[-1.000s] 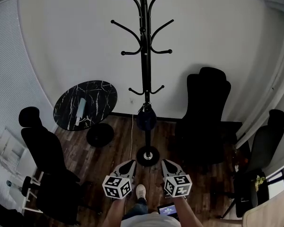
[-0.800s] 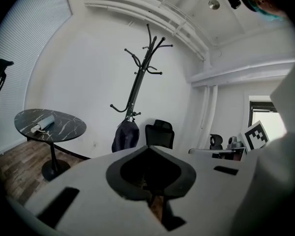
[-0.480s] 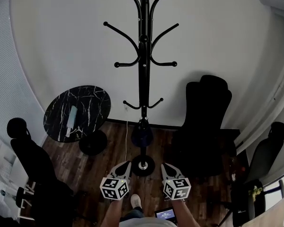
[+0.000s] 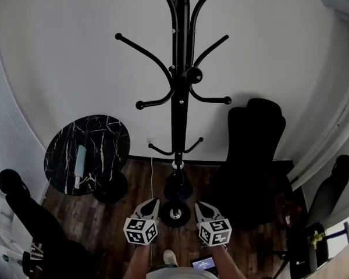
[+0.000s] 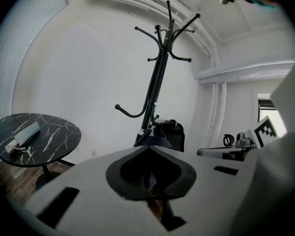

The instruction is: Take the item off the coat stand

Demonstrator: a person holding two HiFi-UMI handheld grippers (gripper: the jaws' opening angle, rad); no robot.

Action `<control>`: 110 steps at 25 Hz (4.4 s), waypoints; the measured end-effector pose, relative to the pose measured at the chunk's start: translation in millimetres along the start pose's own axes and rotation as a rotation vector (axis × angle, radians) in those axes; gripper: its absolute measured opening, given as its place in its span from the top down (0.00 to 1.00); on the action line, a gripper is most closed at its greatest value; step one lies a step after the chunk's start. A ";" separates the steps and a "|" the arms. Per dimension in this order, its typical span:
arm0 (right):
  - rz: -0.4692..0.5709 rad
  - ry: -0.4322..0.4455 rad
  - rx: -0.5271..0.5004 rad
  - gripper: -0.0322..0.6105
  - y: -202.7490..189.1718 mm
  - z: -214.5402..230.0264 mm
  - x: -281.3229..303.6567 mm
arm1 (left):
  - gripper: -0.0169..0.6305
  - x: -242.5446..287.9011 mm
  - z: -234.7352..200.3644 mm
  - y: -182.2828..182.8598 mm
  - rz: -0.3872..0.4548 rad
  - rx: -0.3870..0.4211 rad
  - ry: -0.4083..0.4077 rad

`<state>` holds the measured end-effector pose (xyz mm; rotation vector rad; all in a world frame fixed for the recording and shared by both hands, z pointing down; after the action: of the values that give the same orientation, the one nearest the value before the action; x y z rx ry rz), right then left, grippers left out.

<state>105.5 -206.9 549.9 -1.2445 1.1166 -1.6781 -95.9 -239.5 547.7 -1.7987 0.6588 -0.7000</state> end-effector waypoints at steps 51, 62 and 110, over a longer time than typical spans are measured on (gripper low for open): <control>-0.168 -0.061 -0.144 0.71 -23.0 20.8 123.9 | 0.73 104.9 -56.1 -57.9 -0.271 -0.025 -0.208; -0.202 -0.038 -0.191 0.90 -27.2 13.4 127.7 | 0.93 105.9 -58.0 -56.9 -0.283 -0.008 -0.213; -0.111 -0.041 -0.156 0.90 -18.5 -16.4 34.3 | 0.93 28.3 1.4 -34.8 -0.178 0.001 -0.227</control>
<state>80.0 -228.8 575.6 -1.4557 1.1913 -1.6644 -72.0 -248.6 584.6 -1.9166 0.3499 -0.6005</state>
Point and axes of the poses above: the fingertips, and each gripper's own axes: x forward along the fingers, z to its right, y out of its top, the point moved 5 cm from there along -x, backward along the fingers, and after that the axes turned 9 degrees about -y, right-handed, at the moved point
